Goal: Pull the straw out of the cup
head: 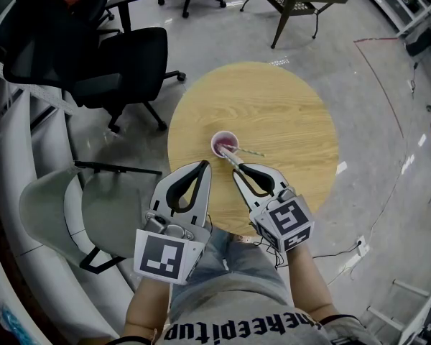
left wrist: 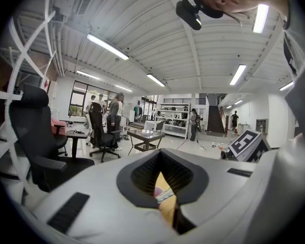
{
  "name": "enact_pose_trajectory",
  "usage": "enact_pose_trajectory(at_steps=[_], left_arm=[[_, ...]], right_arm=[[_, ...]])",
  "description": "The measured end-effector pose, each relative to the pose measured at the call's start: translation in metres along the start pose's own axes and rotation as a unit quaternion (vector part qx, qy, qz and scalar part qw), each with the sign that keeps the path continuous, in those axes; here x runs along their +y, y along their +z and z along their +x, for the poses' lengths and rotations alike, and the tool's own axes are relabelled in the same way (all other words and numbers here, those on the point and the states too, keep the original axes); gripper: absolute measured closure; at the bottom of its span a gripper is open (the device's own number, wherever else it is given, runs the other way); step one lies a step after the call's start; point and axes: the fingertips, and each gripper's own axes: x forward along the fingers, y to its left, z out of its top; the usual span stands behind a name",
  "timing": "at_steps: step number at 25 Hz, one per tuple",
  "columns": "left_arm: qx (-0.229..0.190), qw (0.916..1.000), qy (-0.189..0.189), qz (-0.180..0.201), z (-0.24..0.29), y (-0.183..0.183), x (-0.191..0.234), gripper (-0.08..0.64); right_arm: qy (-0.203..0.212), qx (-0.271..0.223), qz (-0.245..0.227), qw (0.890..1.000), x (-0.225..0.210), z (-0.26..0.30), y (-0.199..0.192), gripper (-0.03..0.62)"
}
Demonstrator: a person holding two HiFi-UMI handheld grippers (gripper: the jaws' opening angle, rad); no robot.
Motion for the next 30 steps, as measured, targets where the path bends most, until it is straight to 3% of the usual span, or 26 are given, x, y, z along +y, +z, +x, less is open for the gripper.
enact_pose_trajectory(at_steps=[7, 30], left_arm=[[0.0, 1.0, -0.001, 0.0, -0.001, -0.001, 0.0, 0.545], [-0.039, 0.9991, 0.009, 0.013, -0.016, 0.023, -0.013, 0.545]], right_arm=[[-0.012, -0.009, -0.003, 1.0, -0.002, -0.003, 0.007, 0.548], [-0.009, -0.052, -0.028, 0.998, 0.008, -0.039, 0.046, 0.549]])
